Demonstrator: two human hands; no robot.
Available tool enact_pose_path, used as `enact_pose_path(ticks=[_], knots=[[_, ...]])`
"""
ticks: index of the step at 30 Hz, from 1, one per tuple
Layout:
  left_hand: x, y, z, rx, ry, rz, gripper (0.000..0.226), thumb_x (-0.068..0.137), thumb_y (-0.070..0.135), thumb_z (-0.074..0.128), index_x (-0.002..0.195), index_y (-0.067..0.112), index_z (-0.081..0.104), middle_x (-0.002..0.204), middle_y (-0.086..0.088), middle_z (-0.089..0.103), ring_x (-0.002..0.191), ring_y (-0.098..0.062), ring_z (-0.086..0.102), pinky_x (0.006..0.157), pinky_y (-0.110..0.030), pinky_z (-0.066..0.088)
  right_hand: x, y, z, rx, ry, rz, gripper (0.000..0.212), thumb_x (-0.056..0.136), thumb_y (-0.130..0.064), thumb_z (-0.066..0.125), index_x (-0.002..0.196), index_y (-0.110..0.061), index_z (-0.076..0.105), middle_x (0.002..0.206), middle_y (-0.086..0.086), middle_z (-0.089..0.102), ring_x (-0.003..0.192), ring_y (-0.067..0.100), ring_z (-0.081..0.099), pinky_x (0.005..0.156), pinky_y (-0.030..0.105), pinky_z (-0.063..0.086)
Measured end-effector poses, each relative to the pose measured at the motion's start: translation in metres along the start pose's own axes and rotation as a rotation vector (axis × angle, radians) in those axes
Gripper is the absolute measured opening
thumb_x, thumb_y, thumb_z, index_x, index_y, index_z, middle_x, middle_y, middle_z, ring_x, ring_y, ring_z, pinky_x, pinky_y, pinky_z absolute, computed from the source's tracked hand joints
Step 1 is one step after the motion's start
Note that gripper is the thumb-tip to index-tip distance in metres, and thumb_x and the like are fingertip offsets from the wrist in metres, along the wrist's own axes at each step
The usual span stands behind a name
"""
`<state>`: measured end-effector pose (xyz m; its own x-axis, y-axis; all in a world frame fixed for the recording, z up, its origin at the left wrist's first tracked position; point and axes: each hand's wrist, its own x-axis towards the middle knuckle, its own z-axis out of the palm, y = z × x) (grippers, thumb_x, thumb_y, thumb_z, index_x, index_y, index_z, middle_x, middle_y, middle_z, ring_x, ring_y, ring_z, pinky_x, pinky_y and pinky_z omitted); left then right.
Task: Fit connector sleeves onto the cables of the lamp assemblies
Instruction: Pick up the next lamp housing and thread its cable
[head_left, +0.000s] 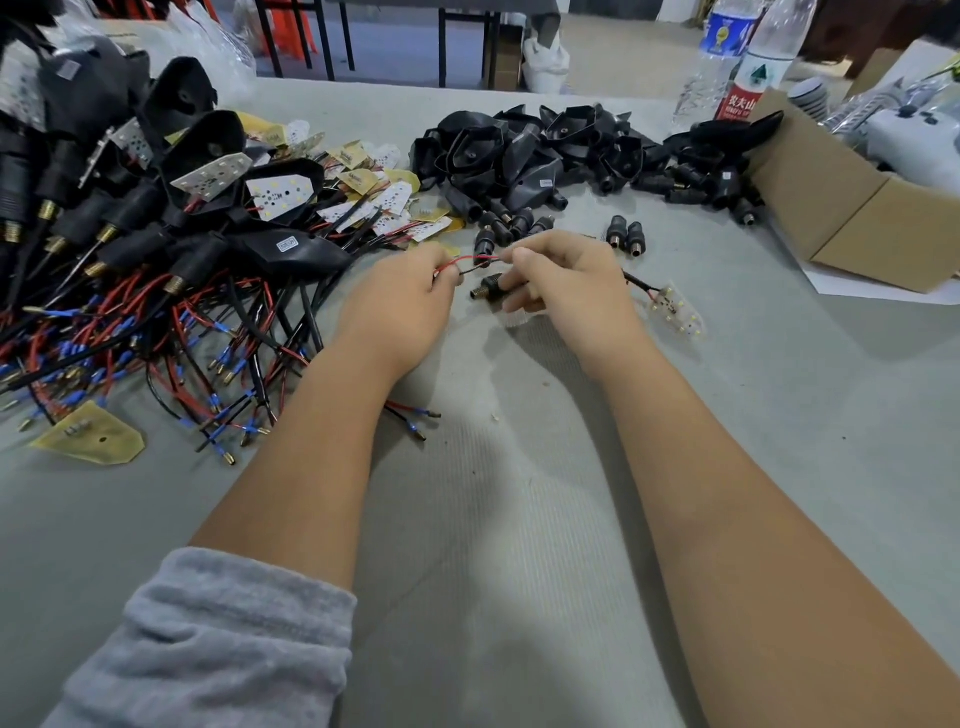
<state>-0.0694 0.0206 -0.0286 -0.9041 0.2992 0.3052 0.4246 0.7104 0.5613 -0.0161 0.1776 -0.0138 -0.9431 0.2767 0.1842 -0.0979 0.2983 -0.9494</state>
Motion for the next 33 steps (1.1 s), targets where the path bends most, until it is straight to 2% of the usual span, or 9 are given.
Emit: enact_pose_path(ticks=[5,8,11,15,18,21,26,31,33], knots=[[-0.001,0.007,0.003,-0.211,0.053,0.206,0.016,0.1,0.02,0.047,0.099,0.014,0.063,0.083,0.0,0.059,0.083,-0.018,0.052,0.077,-0.041,0.043,-0.002,-0.001,0.005,-0.128,-0.094,-0.017,0.028,0.097,-0.017,0.054,0.086,0.002,0.071,0.069,0.005,0.063,0.046,0.003,0.044,0.055,0.023,0.038],[0.002,0.014,0.005,-0.201,0.043,0.336,0.019,0.098,0.015,0.051,0.101,0.006,0.068,0.096,-0.015,0.06,0.096,-0.026,0.051,0.087,-0.037,0.04,-0.001,-0.003,0.006,0.171,-0.09,0.054,0.018,0.098,-0.013,0.053,0.089,-0.005,0.066,0.068,0.007,0.055,0.047,0.007,0.041,0.047,0.02,0.026],[0.002,0.018,0.008,-0.173,0.052,0.334,0.019,0.099,0.016,0.051,0.1,0.003,0.065,0.102,-0.012,0.054,0.104,-0.028,0.048,0.091,-0.032,0.037,0.001,0.0,0.002,0.369,-0.062,0.091,0.018,0.099,-0.012,0.053,0.095,-0.003,0.067,0.063,0.001,0.045,0.054,0.011,0.032,0.051,0.025,0.016],[-0.002,0.018,0.012,-0.083,-0.069,0.271,0.023,0.101,0.018,0.046,0.094,-0.002,0.056,0.098,-0.008,0.047,0.101,-0.03,0.047,0.087,-0.036,0.037,0.002,0.002,-0.001,0.381,-0.017,0.088,0.029,0.1,-0.014,0.052,0.076,-0.017,0.068,0.063,-0.001,0.043,0.048,0.009,0.034,0.047,0.02,0.026],[-0.005,0.018,0.011,-0.064,-0.139,0.183,0.028,0.103,0.022,0.039,0.097,0.001,0.057,0.097,-0.013,0.058,0.095,-0.031,0.052,0.087,-0.047,0.042,0.002,0.001,-0.002,0.476,-0.01,0.128,0.023,0.1,-0.01,0.048,0.087,-0.012,0.066,0.073,0.003,0.054,0.048,0.01,0.047,0.05,0.021,0.039],[-0.006,0.021,0.011,-0.029,-0.144,0.149,0.027,0.104,0.02,0.035,0.093,0.004,0.053,0.094,-0.012,0.058,0.094,-0.032,0.053,0.085,-0.048,0.042,0.002,-0.002,-0.004,0.621,-0.067,0.154,0.019,0.098,-0.004,0.044,0.101,-0.006,0.063,0.078,0.006,0.055,0.055,0.014,0.055,0.057,0.025,0.044],[-0.004,0.023,0.01,0.02,-0.177,0.157,0.023,0.103,0.015,0.038,0.097,0.002,0.056,0.095,-0.014,0.058,0.093,-0.034,0.053,0.085,-0.05,0.043,-0.002,-0.004,-0.002,0.595,-0.165,0.132,0.015,0.099,-0.01,0.051,0.1,-0.005,0.065,0.062,-0.002,0.061,0.056,0.01,0.057,0.058,0.021,0.045],[-0.003,0.021,0.012,0.107,-0.109,0.201,0.027,0.099,0.023,0.043,0.084,0.009,0.061,0.086,-0.008,0.059,0.09,-0.031,0.054,0.074,-0.042,0.042,0.002,-0.001,0.0,0.58,-0.051,0.12,0.02,0.101,-0.009,0.048,0.086,-0.005,0.062,0.063,0.003,0.056,0.05,0.008,0.055,0.053,0.02,0.046],[0.0,0.016,0.013,0.178,-0.028,0.111,0.028,0.095,0.03,0.047,0.09,0.012,0.068,0.096,-0.009,0.061,0.103,-0.031,0.052,0.079,-0.039,0.042,0.005,0.002,-0.003,0.547,0.024,0.119,0.022,0.101,-0.01,0.049,0.084,-0.007,0.062,0.065,0.003,0.056,0.052,0.009,0.056,0.054,0.021,0.048]])
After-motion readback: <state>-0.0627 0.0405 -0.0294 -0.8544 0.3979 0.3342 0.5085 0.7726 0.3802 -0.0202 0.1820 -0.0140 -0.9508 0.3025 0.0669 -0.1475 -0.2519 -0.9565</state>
